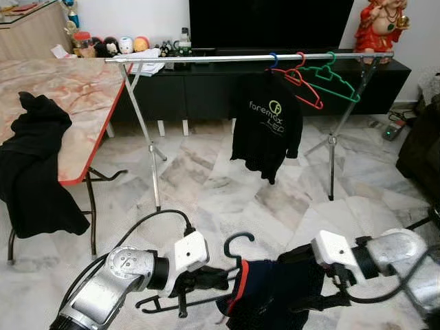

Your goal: Hang hanger

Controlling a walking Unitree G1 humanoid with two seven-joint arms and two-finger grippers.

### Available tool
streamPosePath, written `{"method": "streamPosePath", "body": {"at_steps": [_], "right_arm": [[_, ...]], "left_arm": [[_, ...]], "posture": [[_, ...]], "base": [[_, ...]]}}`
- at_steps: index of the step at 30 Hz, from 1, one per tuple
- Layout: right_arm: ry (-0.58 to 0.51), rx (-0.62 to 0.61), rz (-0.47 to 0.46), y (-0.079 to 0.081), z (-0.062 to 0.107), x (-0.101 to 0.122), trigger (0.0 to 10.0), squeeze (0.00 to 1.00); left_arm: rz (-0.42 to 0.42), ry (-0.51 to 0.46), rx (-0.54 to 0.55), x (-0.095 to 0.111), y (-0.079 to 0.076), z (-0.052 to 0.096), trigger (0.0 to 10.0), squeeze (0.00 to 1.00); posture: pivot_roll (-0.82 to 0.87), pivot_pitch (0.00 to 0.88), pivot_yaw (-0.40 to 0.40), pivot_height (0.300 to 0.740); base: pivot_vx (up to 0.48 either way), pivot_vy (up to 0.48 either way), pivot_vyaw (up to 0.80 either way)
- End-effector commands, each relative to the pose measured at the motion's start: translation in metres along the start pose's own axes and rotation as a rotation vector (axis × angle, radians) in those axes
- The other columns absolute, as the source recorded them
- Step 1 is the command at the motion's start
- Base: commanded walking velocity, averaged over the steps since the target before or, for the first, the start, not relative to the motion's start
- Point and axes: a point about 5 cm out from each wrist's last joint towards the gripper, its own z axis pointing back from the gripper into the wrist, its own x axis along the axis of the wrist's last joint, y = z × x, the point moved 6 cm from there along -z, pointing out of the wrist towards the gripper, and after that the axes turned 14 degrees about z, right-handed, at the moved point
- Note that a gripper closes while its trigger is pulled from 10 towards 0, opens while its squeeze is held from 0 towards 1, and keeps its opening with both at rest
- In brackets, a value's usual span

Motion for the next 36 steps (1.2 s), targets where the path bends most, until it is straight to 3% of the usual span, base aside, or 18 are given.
{"method": "streamPosePath", "body": {"at_steps": [1, 7, 15, 19, 26, 29, 30, 31, 36], "right_arm": [[0.008, -0.009, 0.045, -0.008, 0.003, 0.004, 10.0, 0.00], [-0.032, -0.042, 0.082, -0.019, 0.005, 0.014, 10.0, 0.00], [-0.005, 0.038, 0.058, -0.005, 0.001, 0.002, 10.0, 0.00], [0.016, 0.069, 0.026, 0.003, -0.010, -0.010, 10.0, 0.00], [-0.086, 0.050, 0.027, 0.000, -0.020, 0.006, 10.0, 0.00], [-0.079, 0.045, 0.027, -0.001, -0.021, 0.003, 10.0, 0.00], [-0.083, 0.034, 0.022, -0.003, -0.021, 0.002, 3.1, 0.00], [-0.089, 0.033, 0.018, -0.003, -0.021, 0.003, 0.0, 0.00], [-0.086, 0.060, 0.021, 0.002, -0.020, 0.002, 0.0, 0.00]], "left_arm": [[-0.055, -0.008, -0.041, 0.010, -0.005, 0.000, 10.0, 0.00], [-0.053, 0.007, -0.072, 0.008, -0.010, 0.000, 10.0, 0.00], [-0.054, 0.013, -0.082, 0.007, -0.010, -0.001, 10.0, 0.00], [-0.055, 0.017, -0.074, 0.009, -0.007, -0.001, 10.0, 0.00], [-0.079, 0.009, -0.092, 0.017, -0.011, -0.003, 10.0, 0.00], [-0.085, 0.009, -0.099, 0.018, -0.011, -0.004, 10.0, 0.00], [-0.087, 0.008, -0.102, 0.019, -0.012, -0.005, 10.0, 0.00], [-0.089, 0.008, -0.104, 0.020, -0.012, -0.006, 10.0, 0.00], [-0.093, 0.010, -0.111, 0.021, -0.013, -0.006, 10.0, 0.00]], "posture": [[0.00, 0.082, -0.027, 0.740], [0.00, 0.074, -0.024, 0.740], [0.00, 0.067, -0.023, 0.740], [0.01, 0.054, -0.021, 0.740], [0.01, 0.054, -0.019, 0.740], [0.01, 0.054, -0.018, 0.740], [0.01, 0.054, -0.019, 0.740], [0.01, 0.055, -0.020, 0.740], [0.01, 0.058, -0.020, 0.740]], "base": [[0.000, 0.000, 0.00], [0.000, 0.000, 0.00], [0.000, 0.000, 0.00], [0.000, 0.000, 0.00], [0.000, 0.000, 0.00], [0.000, 0.000, 0.00], [0.000, 0.000, 0.00], [0.000, 0.000, 0.00], [0.000, 0.000, 0.00]]}}
